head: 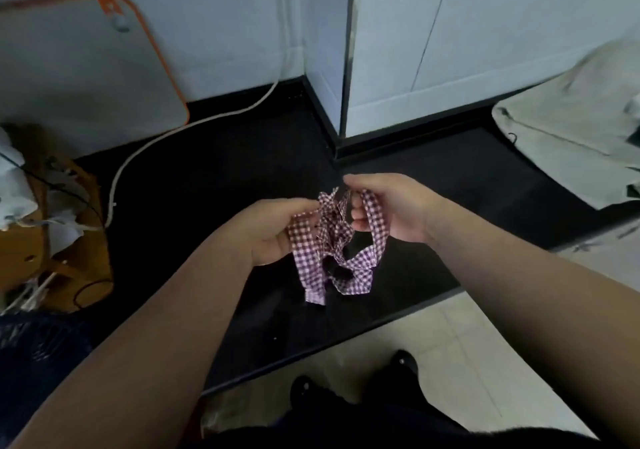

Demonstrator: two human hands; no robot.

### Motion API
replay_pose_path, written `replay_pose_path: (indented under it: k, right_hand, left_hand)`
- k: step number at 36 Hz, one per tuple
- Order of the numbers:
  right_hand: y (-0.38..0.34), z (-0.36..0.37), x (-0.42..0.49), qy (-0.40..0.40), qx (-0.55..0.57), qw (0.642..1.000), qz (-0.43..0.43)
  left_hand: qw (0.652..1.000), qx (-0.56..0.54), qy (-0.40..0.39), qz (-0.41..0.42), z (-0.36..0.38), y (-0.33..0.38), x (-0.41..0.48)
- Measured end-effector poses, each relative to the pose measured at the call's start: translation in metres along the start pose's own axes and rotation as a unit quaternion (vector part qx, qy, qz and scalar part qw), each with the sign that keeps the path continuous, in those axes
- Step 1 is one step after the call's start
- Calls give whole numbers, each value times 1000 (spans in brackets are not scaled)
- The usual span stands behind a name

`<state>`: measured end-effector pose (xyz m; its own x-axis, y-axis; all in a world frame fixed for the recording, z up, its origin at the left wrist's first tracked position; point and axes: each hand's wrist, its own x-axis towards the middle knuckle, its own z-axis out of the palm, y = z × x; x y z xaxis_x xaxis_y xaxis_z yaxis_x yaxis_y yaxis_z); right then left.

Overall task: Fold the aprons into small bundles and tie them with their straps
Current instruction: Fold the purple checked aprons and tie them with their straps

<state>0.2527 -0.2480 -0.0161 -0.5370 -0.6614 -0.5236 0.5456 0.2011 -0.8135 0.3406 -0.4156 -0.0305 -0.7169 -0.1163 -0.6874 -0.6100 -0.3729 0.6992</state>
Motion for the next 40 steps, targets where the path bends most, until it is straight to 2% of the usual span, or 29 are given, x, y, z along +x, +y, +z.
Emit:
replay_pose_path:
  k: [3, 6, 9, 12, 16, 18, 22, 23, 25, 27, 29, 30, 31, 35, 38, 40]
  right_hand:
    - [-14, -6, -13, -19, -31, 999, -28]
    - [-23, -17, -27, -22, -54, 997, -43]
    - [-29, -35, -39, 38, -175, 981, -76]
    - [-45, -60, -60, 92, -298, 944, -106]
    - [-64, -103, -87, 91, -347, 923, -140]
    - [-68, -130, -102, 115, -382, 901, -171]
    - [-84, -201, -130, 196, -480, 816, -256]
    - [-92, -219, -137, 215, -485, 804, -268]
    - [-109, -246, -147, 235, -460, 812, -272]
    - [-127, -272, -160, 217, -397, 852, -264]
    - [-142, -291, -169, 196, -353, 879, -252]
    - [-151, -300, -175, 187, -351, 884, -246]
    - [-157, -306, -178, 179, -349, 888, -238]
    - [-191, -343, -195, 189, -303, 906, -227]
    - [-220, -372, -205, 214, -243, 914, -243]
    - [-241, -386, -211, 226, -185, 918, -269]
  left_hand:
    - [994, -60, -55, 78, 30, 20, -14]
    - [982, -117, -111, 97, 66, 43, -33]
    - [981, -44, -158, 107, 107, 56, -43]
    - [981, -11, -157, 114, 152, 66, -45]
    - [974, -90, -152, 143, 204, 77, -32]
    - [965, -144, -157, 152, 237, 76, -24]
    - [942, -228, -154, 192, 311, 78, -10]
    - [939, -231, -149, 205, 327, 80, -5]
    - [946, -171, -119, 248, 347, 83, 5]
    - [948, 42, -86, 304, 374, 84, 14]
    - [894, 288, -52, 339, 397, 87, 16]
    - [868, 354, -24, 347, 409, 93, 18]
    - [853, 381, 4, 356, 417, 101, 19]
    - [835, 402, 71, 369, 450, 144, 23]
    - [828, 390, 56, 398, 473, 177, 25]
    - [858, 317, -2, 405, 489, 198, 27]
